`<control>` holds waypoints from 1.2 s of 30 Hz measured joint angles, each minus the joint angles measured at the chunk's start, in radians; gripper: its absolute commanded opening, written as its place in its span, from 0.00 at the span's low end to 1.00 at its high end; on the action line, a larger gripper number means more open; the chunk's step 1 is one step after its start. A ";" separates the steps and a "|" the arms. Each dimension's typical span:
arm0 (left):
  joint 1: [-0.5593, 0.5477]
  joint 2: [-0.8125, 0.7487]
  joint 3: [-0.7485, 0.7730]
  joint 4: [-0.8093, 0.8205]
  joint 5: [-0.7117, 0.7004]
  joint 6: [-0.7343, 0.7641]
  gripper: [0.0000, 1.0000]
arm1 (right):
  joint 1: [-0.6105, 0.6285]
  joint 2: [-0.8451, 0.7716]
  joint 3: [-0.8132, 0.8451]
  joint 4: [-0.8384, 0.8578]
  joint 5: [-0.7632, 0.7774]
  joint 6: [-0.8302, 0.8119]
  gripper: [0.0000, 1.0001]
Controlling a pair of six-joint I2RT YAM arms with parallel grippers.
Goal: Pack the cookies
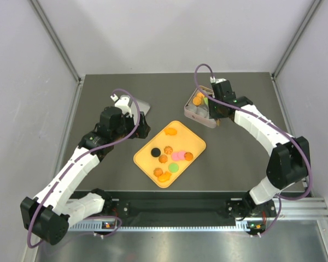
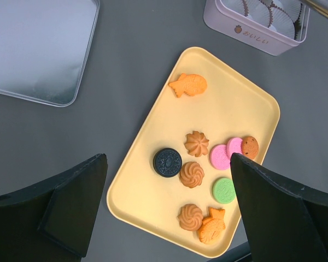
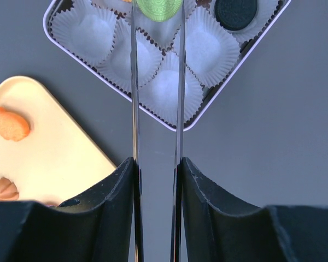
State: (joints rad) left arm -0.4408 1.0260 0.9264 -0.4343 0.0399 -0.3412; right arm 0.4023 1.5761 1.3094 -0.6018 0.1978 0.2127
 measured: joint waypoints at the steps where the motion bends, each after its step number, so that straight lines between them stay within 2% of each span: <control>1: 0.000 0.000 0.000 0.000 0.000 0.000 0.99 | 0.000 0.001 0.000 0.005 0.000 0.000 0.35; 36: 0.000 0.000 0.000 0.000 0.000 0.000 0.99 | -0.006 0.006 -0.020 0.014 0.003 0.001 0.37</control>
State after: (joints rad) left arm -0.4408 1.0260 0.9264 -0.4347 0.0402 -0.3412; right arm 0.3962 1.5818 1.2892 -0.5877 0.2005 0.2138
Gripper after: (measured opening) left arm 0.991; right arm 0.376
